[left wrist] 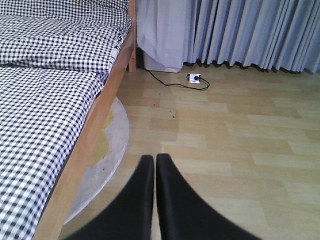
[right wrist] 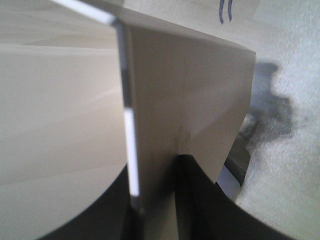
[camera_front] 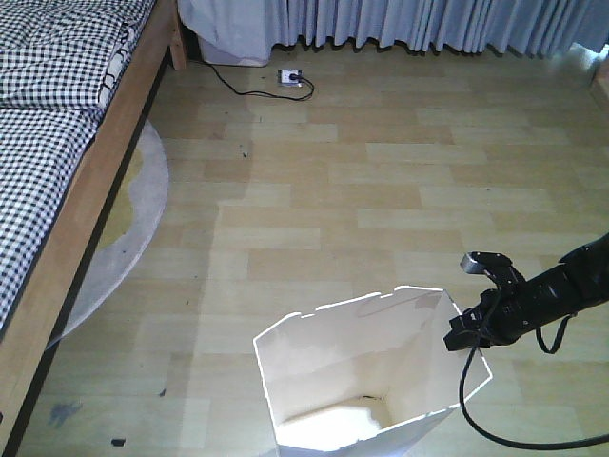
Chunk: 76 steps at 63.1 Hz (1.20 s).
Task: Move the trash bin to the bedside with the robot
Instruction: 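Drive toward the bed and curtains holding the bin with the right gripper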
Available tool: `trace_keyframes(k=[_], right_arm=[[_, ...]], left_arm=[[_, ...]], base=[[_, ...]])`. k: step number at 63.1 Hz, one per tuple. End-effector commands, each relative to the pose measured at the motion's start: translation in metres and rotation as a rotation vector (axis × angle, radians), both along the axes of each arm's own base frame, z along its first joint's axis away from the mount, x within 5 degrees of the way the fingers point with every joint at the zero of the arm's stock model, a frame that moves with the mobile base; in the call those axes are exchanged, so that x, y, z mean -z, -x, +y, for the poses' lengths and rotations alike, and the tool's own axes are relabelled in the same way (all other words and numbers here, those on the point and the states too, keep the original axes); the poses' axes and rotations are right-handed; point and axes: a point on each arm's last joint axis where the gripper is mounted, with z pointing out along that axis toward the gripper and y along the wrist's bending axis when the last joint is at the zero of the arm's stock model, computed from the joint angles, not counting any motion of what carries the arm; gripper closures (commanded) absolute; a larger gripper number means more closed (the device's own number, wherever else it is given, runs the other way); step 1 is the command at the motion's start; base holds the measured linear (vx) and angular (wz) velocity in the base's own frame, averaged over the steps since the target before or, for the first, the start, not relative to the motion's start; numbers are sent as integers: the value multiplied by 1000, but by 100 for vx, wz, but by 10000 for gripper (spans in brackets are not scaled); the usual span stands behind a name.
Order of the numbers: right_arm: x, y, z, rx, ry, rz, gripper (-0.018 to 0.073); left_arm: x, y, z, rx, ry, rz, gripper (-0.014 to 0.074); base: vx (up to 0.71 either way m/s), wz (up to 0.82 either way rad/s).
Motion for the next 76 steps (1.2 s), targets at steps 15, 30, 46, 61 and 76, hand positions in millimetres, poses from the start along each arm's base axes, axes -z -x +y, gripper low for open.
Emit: trace_keyframes(k=[15, 30, 46, 61, 76], right_arm=[[-34, -7, 11, 6, -188, -19, 564], [-34, -7, 11, 6, -188, -19, 564], [-34, -7, 11, 6, -188, -19, 564], [-34, -7, 11, 6, -188, -19, 564], [-34, -7, 11, 6, -188, -19, 564]], left_arm=[[-5, -1, 0, 4, -4, -77, 603], [-5, -1, 0, 4, -4, -77, 603], [-5, -1, 0, 4, -4, -77, 603], [-5, -1, 0, 4, -4, -77, 603], [-5, -1, 0, 4, -4, -77, 603]], base=[[33, 3], [35, 1], [36, 1], [35, 2], [33, 2]])
